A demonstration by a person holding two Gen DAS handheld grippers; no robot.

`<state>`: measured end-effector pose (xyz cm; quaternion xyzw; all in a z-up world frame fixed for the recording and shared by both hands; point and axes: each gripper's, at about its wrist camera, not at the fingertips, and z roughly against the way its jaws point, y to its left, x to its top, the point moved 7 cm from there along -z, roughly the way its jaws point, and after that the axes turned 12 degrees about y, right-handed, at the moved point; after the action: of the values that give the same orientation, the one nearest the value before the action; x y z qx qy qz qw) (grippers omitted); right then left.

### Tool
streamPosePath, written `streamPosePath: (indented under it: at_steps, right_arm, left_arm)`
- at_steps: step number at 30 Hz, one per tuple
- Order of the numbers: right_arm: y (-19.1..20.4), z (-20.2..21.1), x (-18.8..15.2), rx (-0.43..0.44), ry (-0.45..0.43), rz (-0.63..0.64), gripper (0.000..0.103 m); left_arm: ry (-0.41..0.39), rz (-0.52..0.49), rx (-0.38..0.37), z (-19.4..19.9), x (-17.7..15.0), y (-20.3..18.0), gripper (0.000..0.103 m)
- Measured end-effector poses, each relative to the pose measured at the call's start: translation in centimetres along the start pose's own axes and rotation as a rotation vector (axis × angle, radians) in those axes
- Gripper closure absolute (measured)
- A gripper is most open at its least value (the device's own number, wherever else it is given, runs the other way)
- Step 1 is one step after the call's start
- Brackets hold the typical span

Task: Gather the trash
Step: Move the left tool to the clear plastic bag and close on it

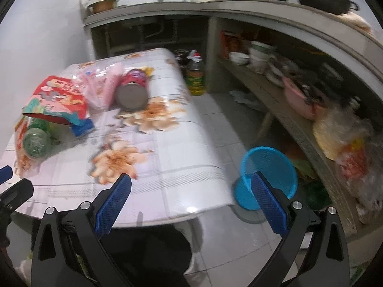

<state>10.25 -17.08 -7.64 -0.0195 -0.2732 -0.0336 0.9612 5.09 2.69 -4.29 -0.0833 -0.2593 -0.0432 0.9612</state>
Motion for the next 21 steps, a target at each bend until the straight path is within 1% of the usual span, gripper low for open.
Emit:
streamPosePath:
  at_steps: [5, 7, 9, 10, 12, 14, 18, 21]
  right_arm:
    - [4.4, -2.5, 1.5, 0.133, 0.073, 0.060, 0.006]
    - [5.9, -3.1, 1.7, 0.153, 0.084, 0.093, 0.006]
    - [7.4, -3.7, 1.8, 0.193, 0.105, 0.125, 0.006]
    - [8.2, -4.2, 1.9, 0.229, 0.128, 0.136, 0.006]
    - [9.5, -5.2, 1.9, 0.272, 0.163, 0.148, 0.006]
    - [10.3, -6.0, 2.0, 0.284, 0.184, 0.166, 0.006]
    - [11.6, -7.8, 1.7, 0.288, 0.238, 0.202, 0.006]
    - [11.9, -8.4, 1.6, 0.226, 0.231, 0.232, 0.006]
  left_arm:
    - [-0.038, 0.066, -0.098, 1.2, 0.7, 2.9, 0.009]
    - [-0.062, 0.079, -0.108, 1.7, 0.8, 4.0, 0.009]
    - [-0.091, 0.074, -0.096, 2.1, 0.9, 5.0, 0.009]
    - [-0.117, 0.061, -0.067, 2.3, 0.9, 5.5, 0.008]
    - [-0.147, 0.037, -0.001, 2.7, 0.9, 6.4, 0.009]
    - [-0.169, 0.019, 0.053, 2.9, 0.9, 7.2, 0.009]
    - [-0.193, -0.015, 0.140, 2.8, 1.1, 8.7, 0.009]
    - [-0.192, -0.061, 0.232, 2.0, 1.3, 9.4, 0.009]
